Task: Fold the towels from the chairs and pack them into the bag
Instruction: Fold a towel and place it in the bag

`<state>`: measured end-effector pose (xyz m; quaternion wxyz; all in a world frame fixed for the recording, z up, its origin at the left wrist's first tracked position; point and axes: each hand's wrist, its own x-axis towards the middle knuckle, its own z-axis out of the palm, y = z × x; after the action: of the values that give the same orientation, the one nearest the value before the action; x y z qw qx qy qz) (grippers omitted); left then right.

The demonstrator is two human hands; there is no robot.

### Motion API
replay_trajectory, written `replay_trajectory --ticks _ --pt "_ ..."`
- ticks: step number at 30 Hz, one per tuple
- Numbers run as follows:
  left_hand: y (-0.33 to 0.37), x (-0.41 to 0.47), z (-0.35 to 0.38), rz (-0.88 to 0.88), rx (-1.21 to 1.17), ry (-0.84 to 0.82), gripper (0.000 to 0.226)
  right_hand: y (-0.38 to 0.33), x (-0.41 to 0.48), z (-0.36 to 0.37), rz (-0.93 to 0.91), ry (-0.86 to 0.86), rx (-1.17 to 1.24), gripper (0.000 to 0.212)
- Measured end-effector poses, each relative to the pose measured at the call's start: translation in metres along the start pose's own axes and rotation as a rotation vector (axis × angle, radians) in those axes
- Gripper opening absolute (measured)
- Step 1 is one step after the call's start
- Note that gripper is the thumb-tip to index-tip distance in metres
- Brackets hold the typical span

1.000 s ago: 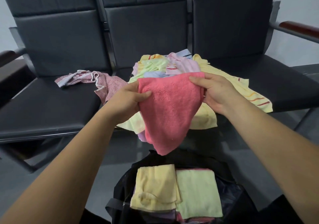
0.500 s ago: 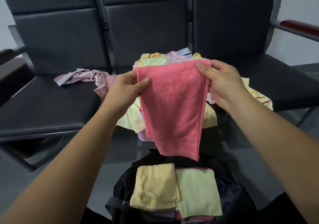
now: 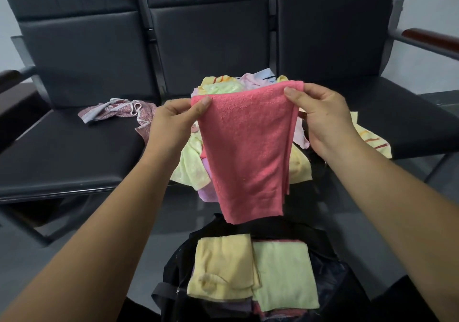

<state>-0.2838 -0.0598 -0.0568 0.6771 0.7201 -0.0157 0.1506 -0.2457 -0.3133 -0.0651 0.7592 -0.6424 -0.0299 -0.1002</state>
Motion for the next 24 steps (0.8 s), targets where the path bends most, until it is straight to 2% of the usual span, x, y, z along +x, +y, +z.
replay_trajectory --ticks 4,7,10,12,14,16,19,22,24 --pt "0.001 -0.003 -0.001 0.002 -0.103 -0.089 0.033 -0.002 -0.004 -0.001 -0.012 -0.054 0.002 0.013" --pt "0.001 -0.004 0.001 0.072 -0.012 -0.142 0.026 -0.005 -0.009 0.002 -0.096 -0.139 -0.073 0.026" --pt "0.002 -0.004 0.005 0.118 0.048 -0.230 0.027 -0.006 -0.013 0.008 -0.113 -0.345 -0.156 0.075" --pt "0.003 -0.007 0.009 0.113 0.030 -0.294 0.028 0.001 -0.016 0.017 -0.105 -0.424 -0.328 0.108" --pt "0.002 -0.009 0.013 0.107 0.035 -0.338 0.027 0.012 -0.021 0.026 -0.086 -0.435 -0.445 0.120" --pt "-0.001 -0.010 0.016 0.073 -0.002 -0.294 0.031 0.016 -0.023 0.031 -0.003 -0.387 -0.304 0.116" --pt "-0.008 -0.010 0.022 -0.104 -0.208 -0.201 0.062 0.008 -0.022 0.033 0.150 -0.297 0.155 0.100" --pt "-0.018 -0.011 0.025 -0.272 -0.214 -0.310 0.081 -0.005 -0.018 0.027 0.202 -0.232 0.397 0.081" --pt "-0.024 -0.015 0.025 -0.351 -0.122 -0.494 0.086 -0.007 -0.017 0.022 0.231 -0.205 0.460 0.074"
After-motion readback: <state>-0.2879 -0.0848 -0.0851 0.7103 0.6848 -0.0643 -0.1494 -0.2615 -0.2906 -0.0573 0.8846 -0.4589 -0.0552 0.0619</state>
